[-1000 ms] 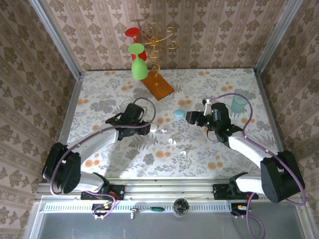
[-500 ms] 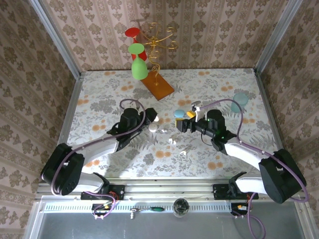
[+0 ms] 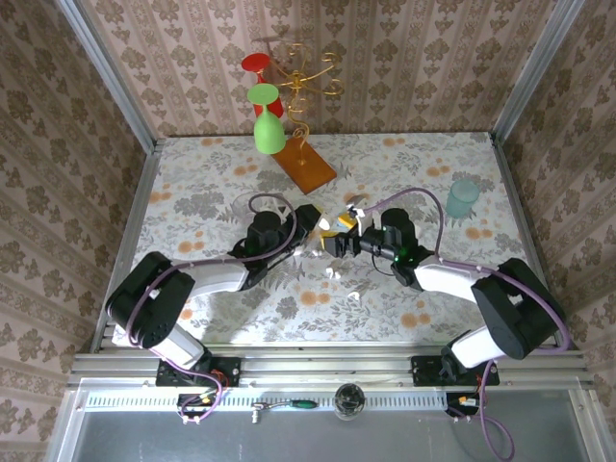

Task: Insert the wireless bluetooth earbuds into the charging case

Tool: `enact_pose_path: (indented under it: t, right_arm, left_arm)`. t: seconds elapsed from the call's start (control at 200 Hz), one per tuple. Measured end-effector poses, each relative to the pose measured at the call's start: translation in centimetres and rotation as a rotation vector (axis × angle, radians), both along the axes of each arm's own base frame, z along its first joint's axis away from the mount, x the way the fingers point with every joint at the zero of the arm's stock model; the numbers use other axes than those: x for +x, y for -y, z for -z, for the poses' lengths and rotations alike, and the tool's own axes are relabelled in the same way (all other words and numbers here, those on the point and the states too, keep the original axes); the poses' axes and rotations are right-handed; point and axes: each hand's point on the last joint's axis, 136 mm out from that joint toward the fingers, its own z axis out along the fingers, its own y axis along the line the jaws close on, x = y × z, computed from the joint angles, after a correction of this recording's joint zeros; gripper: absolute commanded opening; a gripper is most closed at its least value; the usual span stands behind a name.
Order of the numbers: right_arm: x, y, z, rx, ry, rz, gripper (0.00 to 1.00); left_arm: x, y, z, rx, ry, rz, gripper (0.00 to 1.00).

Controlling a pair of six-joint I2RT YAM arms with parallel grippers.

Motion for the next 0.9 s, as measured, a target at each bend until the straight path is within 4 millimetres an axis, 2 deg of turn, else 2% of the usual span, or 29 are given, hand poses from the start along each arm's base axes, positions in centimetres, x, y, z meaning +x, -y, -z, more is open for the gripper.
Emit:
enact_pose_path:
  t: [0.09, 0.135, 0.32, 0.425, 0.505, 0.65, 0.705, 0.775, 0.9]
  right_arm:
    - [0.5, -0.3, -0.1, 0.0, 0.001, 0.0, 0.74]
    - [0.8, -0.4, -0.2, 0.002, 0.002, 0.0, 0.68]
    - [1.7, -0.5, -0.8, 0.008, 0.014, 0.007, 0.57]
    - [2.2, -0.3, -1.1, 0.007, 0.025, 0.015, 0.38]
    - [2.4, -0.4, -1.3, 0.009, 0.028, 0.007, 0.29]
    - [2.3, -0.4, -1.3, -0.001, 0.036, -0.003, 0.24]
    - [2.2, -0.4, -1.3, -0.001, 0.035, -0.006, 0.2]
    - [2.2, -0.4, -1.2, 0.0, 0.027, -0.006, 0.14]
    - [1.9, -0.2, -0.9, 0.002, -0.016, 0.003, 0.07]
  left_arm:
    - [0.0, 0.4, -1.0, -0.029, 0.017, 0.013, 0.41]
    - [-0.1, 0.5, -1.3, -0.04, 0.022, 0.021, 0.41]
    - [-0.3, 0.8, -1.5, -0.052, 0.021, 0.039, 0.41]
    - [-0.4, 0.8, -1.5, -0.053, 0.021, 0.047, 0.41]
    - [-0.4, 0.8, -1.5, -0.053, 0.021, 0.047, 0.41]
    - [-0.4, 0.8, -1.5, -0.052, 0.02, 0.045, 0.42]
    - [-0.4, 0.8, -1.5, -0.052, 0.021, 0.045, 0.47]
    - [-0.4, 0.8, -1.5, -0.05, 0.025, 0.045, 0.6]
    - [-0.1, 0.5, -2.4, -0.041, 0.089, 0.028, 0.75]
